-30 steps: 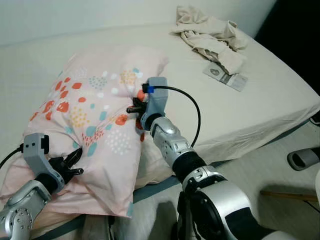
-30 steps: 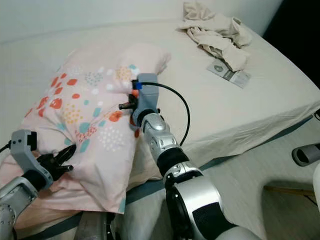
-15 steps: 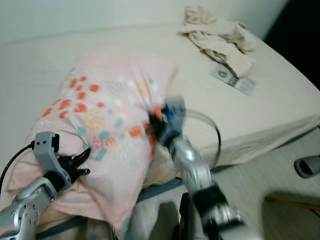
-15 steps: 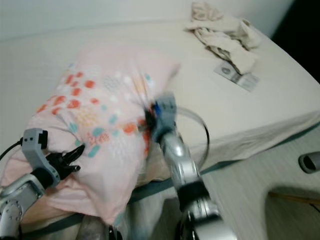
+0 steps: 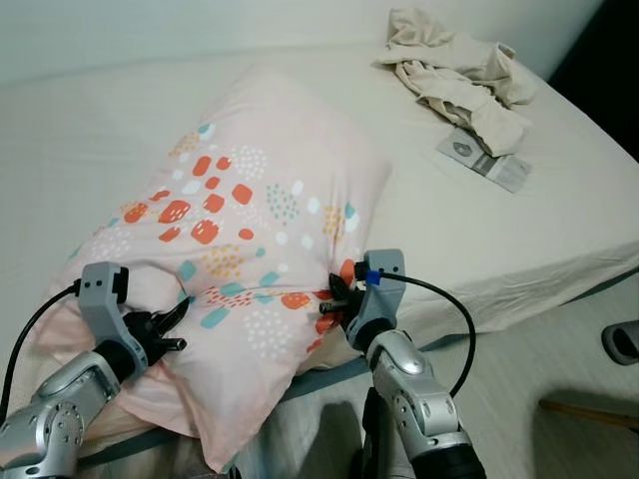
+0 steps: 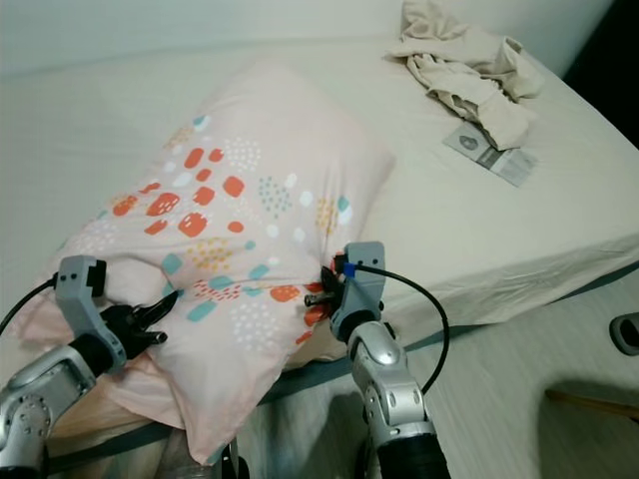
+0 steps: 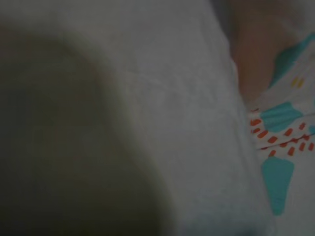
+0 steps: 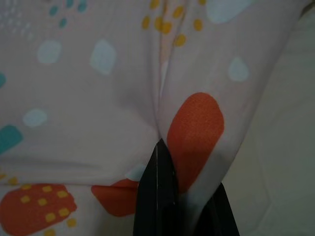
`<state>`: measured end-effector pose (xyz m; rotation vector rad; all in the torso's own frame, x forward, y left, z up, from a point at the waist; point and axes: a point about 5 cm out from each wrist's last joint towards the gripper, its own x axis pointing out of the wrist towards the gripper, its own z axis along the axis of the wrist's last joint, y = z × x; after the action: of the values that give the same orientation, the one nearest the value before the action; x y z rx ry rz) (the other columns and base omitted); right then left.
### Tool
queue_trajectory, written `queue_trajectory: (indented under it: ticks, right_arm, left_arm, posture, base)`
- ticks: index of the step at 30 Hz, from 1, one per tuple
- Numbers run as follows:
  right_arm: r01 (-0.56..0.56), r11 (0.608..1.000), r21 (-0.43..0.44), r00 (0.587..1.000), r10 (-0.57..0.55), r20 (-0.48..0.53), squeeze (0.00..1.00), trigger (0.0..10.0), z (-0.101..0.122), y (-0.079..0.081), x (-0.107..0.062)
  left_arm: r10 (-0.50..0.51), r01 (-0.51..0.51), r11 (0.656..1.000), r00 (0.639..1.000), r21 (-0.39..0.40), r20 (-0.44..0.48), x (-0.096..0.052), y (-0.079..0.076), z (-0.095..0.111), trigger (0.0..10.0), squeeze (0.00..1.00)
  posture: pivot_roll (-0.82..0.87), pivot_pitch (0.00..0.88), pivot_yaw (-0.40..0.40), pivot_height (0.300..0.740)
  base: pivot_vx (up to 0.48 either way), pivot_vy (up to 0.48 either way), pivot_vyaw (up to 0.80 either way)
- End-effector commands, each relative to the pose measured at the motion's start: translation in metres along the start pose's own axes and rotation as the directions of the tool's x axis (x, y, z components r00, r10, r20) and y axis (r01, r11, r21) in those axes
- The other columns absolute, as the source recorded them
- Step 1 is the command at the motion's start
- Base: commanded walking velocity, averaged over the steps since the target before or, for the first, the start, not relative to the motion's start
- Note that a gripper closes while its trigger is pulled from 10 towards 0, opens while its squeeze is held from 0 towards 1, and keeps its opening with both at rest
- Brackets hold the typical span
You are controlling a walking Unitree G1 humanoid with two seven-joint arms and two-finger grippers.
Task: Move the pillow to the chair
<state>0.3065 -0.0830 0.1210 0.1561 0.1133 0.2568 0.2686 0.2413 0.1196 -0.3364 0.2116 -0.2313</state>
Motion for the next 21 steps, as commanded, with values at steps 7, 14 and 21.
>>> queue_trajectory:
  ticks: [7, 14, 21]
  right_arm:
    - [0.307, 0.949, -0.069, 0.951, -0.308, -0.009, 0.0, 0.0, 0.004, -0.038, -0.023]
    - [0.302, 0.95, -0.078, 0.951, -0.306, -0.051, 0.39, 9.8, -0.002, -0.043, -0.03]
    - [0.274, 0.96, -0.057, 0.959, -0.277, -0.055, 1.0, 10.0, -0.001, -0.04, -0.03]
  left_arm:
    - [0.054, -0.054, 0.998, 0.999, 0.023, 0.001, -0.004, 0.01, 0.0, 0.0, 0.0]
    - [0.06, -0.06, 0.998, 0.998, 0.031, 0.004, -0.004, 0.011, 0.0, 0.0, 0.0]
    - [0.045, -0.045, 0.998, 0.999, 0.037, 0.011, 0.0, 0.007, 0.0, 4.4, 0.0]
  posture:
    - [0.0, 0.24, -0.089, 0.59]
    - [0.0, 0.238, -0.09, 0.59]
    - [-0.01, 0.229, -0.089, 0.59]
  base:
    - [0.0, 0.0, 0.0]
    - [0.0, 0.0, 0.0]
    - [0.0, 0.0, 0.0]
